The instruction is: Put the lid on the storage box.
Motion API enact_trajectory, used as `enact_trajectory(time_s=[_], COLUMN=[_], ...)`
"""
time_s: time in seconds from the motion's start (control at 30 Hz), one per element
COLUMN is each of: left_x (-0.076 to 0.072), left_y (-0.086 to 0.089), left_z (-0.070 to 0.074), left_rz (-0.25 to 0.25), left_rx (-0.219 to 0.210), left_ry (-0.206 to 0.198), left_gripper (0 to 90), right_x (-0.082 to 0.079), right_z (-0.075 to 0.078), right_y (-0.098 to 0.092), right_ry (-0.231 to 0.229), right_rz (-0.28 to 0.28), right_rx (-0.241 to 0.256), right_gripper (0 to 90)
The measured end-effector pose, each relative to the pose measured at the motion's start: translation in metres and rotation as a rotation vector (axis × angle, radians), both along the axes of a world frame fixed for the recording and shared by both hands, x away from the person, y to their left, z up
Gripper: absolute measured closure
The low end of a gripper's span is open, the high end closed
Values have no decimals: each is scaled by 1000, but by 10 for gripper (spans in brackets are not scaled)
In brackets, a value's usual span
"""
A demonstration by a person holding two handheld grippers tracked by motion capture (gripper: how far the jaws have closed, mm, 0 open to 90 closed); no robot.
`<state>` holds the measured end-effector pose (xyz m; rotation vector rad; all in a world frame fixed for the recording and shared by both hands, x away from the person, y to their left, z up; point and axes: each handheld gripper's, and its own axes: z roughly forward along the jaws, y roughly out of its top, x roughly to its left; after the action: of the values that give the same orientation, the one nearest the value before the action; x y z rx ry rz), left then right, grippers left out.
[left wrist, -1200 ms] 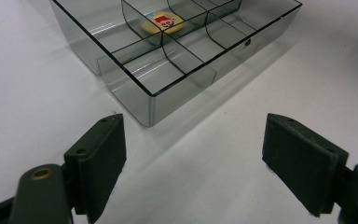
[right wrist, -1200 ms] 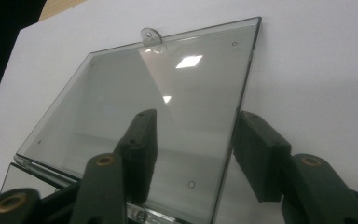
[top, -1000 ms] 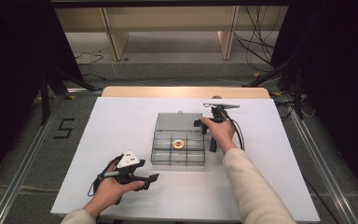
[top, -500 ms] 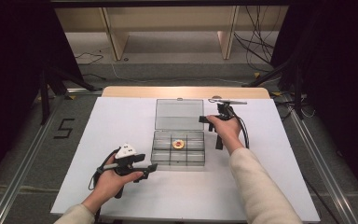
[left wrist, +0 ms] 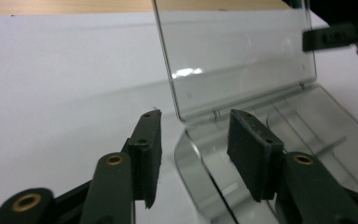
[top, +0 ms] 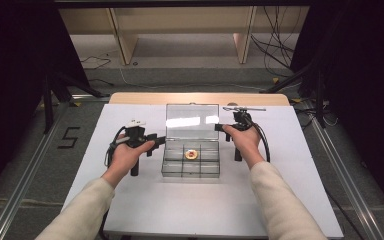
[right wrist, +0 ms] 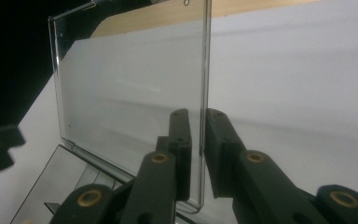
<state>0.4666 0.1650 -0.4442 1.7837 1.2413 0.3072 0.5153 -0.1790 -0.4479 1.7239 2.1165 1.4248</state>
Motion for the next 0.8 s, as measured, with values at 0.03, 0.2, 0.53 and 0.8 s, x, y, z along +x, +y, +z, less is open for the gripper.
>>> enact_trajectory(time_s=[0.03,0.2,0.53,0.8], left_x=[7,30,43,42], left_y=[-1,-7,-9,-13], left_z=[0,0,0,1], left_rz=[4,25,20,53], left_rx=[-2,-54,-61,-60], left_ry=[5,30,29,32], left_gripper=[567,631,780,874], right_x=[-1,-4,-7,-10], right_z=[0,1,2,3], right_y=[0,1,1,2], right_ry=[-7,-34,-65,-81], right_rz=[3,10,20,25], right_rx=[-3,-24,-41,-60], right_gripper=[819,822,825,828])
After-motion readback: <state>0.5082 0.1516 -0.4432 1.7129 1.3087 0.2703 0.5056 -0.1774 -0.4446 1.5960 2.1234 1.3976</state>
